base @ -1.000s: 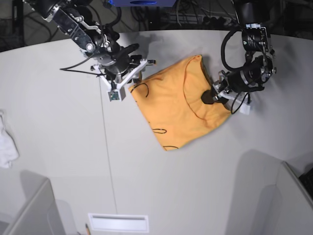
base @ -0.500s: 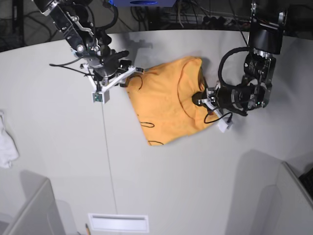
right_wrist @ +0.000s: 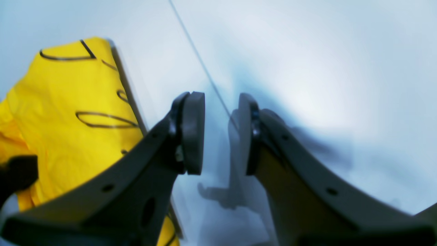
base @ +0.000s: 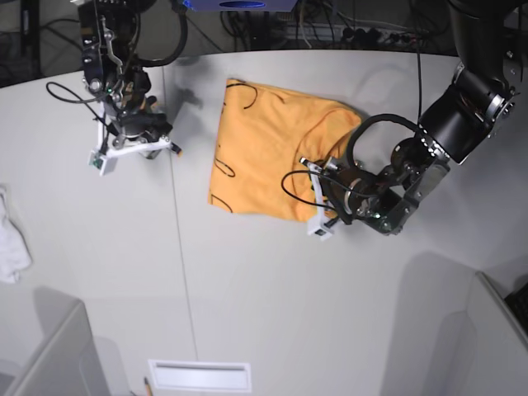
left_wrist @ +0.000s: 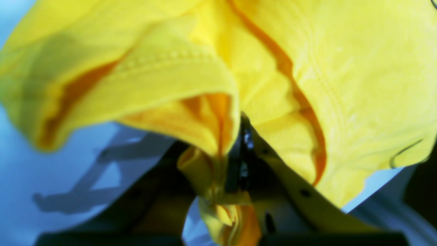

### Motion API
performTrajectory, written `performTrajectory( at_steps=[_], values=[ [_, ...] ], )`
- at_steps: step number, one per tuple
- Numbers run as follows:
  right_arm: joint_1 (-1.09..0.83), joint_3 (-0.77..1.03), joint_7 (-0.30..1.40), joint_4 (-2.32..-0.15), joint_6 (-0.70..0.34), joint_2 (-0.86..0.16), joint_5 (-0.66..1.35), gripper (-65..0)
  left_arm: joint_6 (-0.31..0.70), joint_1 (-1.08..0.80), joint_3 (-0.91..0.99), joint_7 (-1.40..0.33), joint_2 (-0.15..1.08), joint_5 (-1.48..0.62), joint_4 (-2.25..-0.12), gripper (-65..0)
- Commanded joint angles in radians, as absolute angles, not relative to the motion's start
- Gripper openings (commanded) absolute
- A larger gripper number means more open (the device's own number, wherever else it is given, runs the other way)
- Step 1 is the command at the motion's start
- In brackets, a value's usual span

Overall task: Fold the T-shirt properly
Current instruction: 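Grasp the shirt edge with the left gripper and drag it to straighten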

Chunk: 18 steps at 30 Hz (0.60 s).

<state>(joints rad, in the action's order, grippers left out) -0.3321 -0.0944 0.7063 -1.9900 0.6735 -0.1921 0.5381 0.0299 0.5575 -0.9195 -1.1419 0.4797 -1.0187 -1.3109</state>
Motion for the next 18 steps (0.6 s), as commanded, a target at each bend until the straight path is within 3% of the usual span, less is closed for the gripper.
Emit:
performTrajectory(
  at_steps=[1,8,14,18],
  values=[
    [-0.335,-0.071,0.693,-2.006,0.671,-0.194,0.535,-48.9,0.035,0.602,-0.955,-1.148,0.487,-1.017,-1.322,-65.0],
    [-0.404,0.004,0.687,-2.009,0.671,-0.18,0.535,-48.9,0.278,0.65,-1.124,-1.069,0.456,-0.642,-1.402,-65.0],
    [-0.492,0.005,0.553,-2.009,0.671,-0.18,0.533,-48.9,0.529,0.604,-1.09,-0.963,0.398,-0.348,-1.391,-65.0],
    [-0.521,0.005,0.538,-2.009,0.671,-0.18,0.533,-48.9,0.604,0.575,-1.087,-0.96,0.337,-0.234,-1.383,-65.0]
  ],
)
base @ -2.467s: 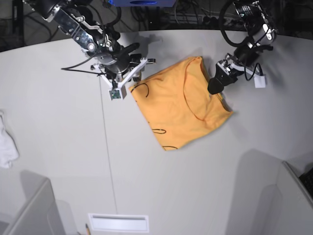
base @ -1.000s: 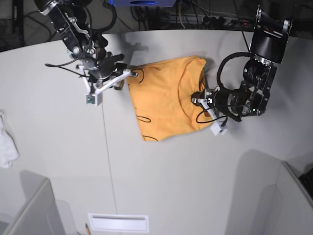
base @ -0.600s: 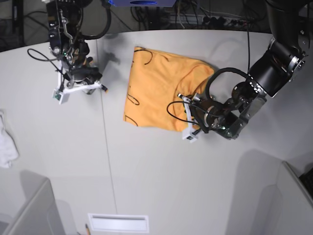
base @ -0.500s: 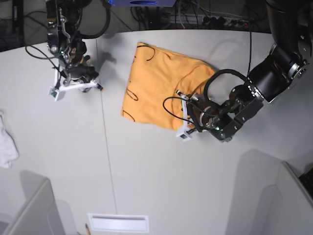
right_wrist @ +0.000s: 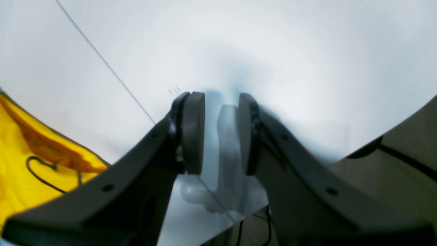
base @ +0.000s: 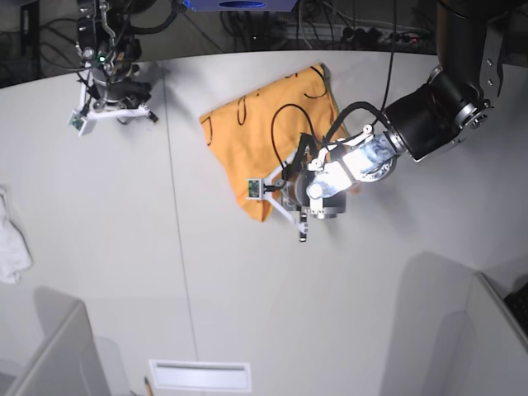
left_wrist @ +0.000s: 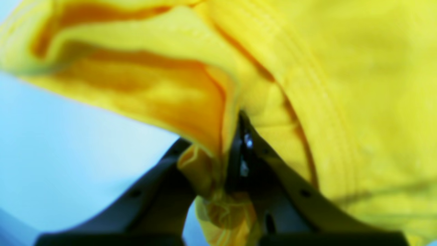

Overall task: Fold the T-shirt properly
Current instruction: 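Grasp the shirt edge with the left gripper and drag it to straighten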

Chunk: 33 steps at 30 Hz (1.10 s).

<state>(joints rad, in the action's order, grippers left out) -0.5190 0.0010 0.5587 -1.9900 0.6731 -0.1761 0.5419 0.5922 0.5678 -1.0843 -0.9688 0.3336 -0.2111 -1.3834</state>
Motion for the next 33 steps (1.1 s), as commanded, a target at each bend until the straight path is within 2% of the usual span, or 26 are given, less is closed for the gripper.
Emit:
performTrajectory(
  at_steps=[1,12,18,33],
  values=[
    [-0.527,0.008,0.538,-2.008,0.671,-0.18,0.533,-48.9,0.616,0.575,-1.09,-0.96,0.32,-0.217,-1.383,-65.0],
    [-0.545,0.012,0.536,-2.008,0.671,-0.18,0.533,-48.9,0.659,0.564,-1.104,-0.957,0.188,-0.13,-1.349,-65.0],
    [-0.544,0.012,0.536,-2.008,0.671,-0.18,0.533,-48.9,0.667,0.63,-1.253,-0.857,0.189,-0.13,-1.314,-65.0],
    [-0.535,0.008,0.536,-2.008,0.671,-0.179,0.533,-48.9,0.67,0.642,-1.254,-0.849,0.185,-0.131,-1.253,-65.0]
  ],
)
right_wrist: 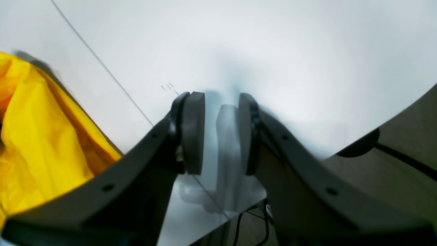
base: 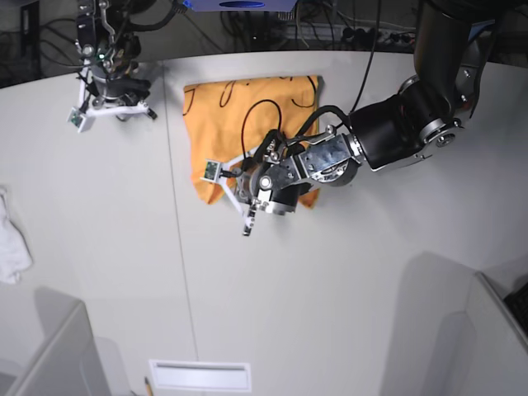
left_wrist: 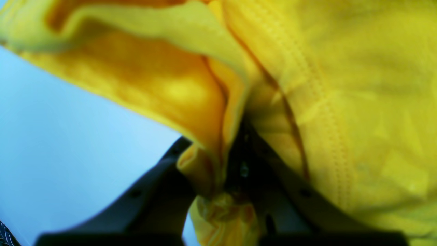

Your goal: Fold the T-shirt properly

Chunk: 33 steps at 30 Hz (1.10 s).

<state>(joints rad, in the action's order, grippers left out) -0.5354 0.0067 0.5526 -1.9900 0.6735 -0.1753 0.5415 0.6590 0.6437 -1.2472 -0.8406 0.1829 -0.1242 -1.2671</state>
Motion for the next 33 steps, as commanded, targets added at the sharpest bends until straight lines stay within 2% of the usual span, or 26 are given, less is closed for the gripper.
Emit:
performTrajectory(
  at_steps=[1,14,19,22,25,28,33],
  values=[
    [-0.532,0.007,0.536,-2.008,0.671,-0.179,0.533,-48.9,0.67,0.65,-1.254,-0.849,0.185,-0.131,-1.256,-65.0],
    [-0.529,0.004,0.536,-2.008,0.671,-0.179,0.533,-48.9,0.668,0.708,-1.253,-0.851,0.17,-0.14,-1.259,-65.0],
    [-0.527,0.004,0.536,-2.008,0.671,-0.179,0.533,-48.9,0.668,0.719,-1.175,-0.851,0.148,-0.136,-1.259,-41.8],
    [-0.524,0.004,0.536,-2.008,0.671,-0.179,0.533,-48.9,0.671,0.722,-1.052,-0.851,0.127,-0.139,-1.259,-26.2],
    [-0.521,0.004,0.536,-2.008,0.671,-0.177,0.533,-48.9,0.671,0.72,-0.934,-0.851,0.094,-0.14,-1.26,-13.5],
    [-0.515,0.004,0.536,-2.008,0.671,-0.177,0.533,-48.9,0.671,0.708,-0.834,-0.851,0.082,-0.14,-1.311,-8.9],
    [-0.51,0.004,0.536,-2.008,0.67,-0.179,0.533,-48.9,0.671,0.619,-0.673,-0.883,0.104,-0.133,-1.569,-8.9]
  ],
)
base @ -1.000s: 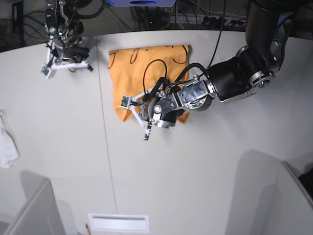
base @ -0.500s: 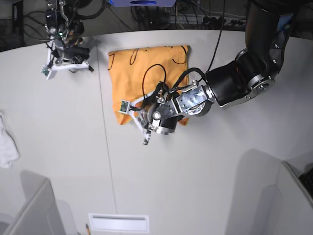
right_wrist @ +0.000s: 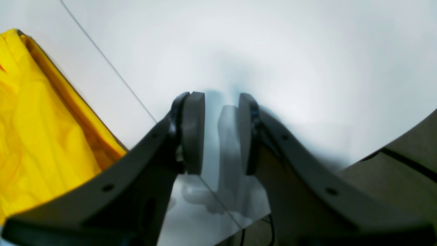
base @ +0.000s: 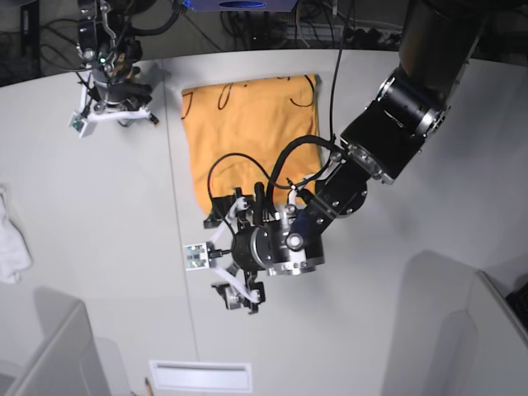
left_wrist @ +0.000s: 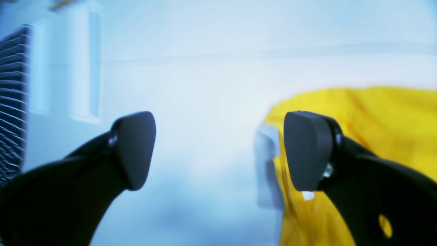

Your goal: Fold the T-shirt properly

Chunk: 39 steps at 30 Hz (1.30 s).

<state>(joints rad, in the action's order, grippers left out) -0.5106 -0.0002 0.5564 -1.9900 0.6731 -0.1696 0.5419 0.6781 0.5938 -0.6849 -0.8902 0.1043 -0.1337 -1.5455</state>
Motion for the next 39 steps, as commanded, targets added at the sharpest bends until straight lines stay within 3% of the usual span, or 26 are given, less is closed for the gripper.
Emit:
performTrajectory(
  at_steps=[1,3,5,7,8,10,14,20,24,30,39],
  values=[
    [-0.509,0.004,0.536,-2.006,0.668,-0.179,0.532,-48.9,0.671,0.593,-0.633,-0.914,0.128,-0.133,-1.629,-9.9],
    [-0.499,0.005,0.536,-2.006,0.664,-0.183,0.53,-49.1,0.671,0.536,-0.552,-0.969,0.177,-0.139,-1.778,-20.1],
    [-0.493,0.012,0.536,-2.009,0.628,-0.188,0.53,-49.2,0.671,0.47,-0.467,-0.989,0.236,-0.133,-1.896,-37.5],
    [-0.481,0.013,0.524,-2.011,0.582,-0.188,0.529,-50.7,0.668,0.401,-0.374,-0.989,0.275,-0.133,-1.965,-59.9],
    [-0.476,0.012,0.507,-2.011,0.552,-0.188,0.527,-53.9,0.667,0.364,-0.328,-0.989,0.289,-0.131,-1.972,-65.0],
    [-0.483,0.013,0.469,-2.009,0.467,-0.196,0.526,-65.0,0.667,0.282,-0.228,-0.989,0.311,-0.131,-1.979,-65.0],
    [-0.536,0.015,0.348,-2.009,0.372,-0.223,0.526,-65.0,0.673,0.077,-0.015,-0.923,0.337,-0.139,-1.985,-65.0],
    [-0.693,0.082,0.088,-2.009,0.323,-0.239,0.526,-65.0,0.673,-0.266,0.237,-0.4,0.351,-0.14,-1.98,-65.0],
    [-0.811,0.113,-0.15,-2.006,0.323,-0.246,0.526,-65.0,0.673,-0.489,0.269,-0.079,0.358,-0.136,-1.974,-65.0],
    [-1.001,0.108,-0.503,-2.003,0.323,-0.245,0.524,-65.0,0.673,-0.776,0.266,0.142,0.355,-0.133,-1.968,-65.0],
    [-1.138,0.099,-0.552,-1.799,0.323,-0.171,0.524,-65.0,0.673,-0.961,0.269,0.332,0.357,-0.133,-1.836,-65.0]
  ],
)
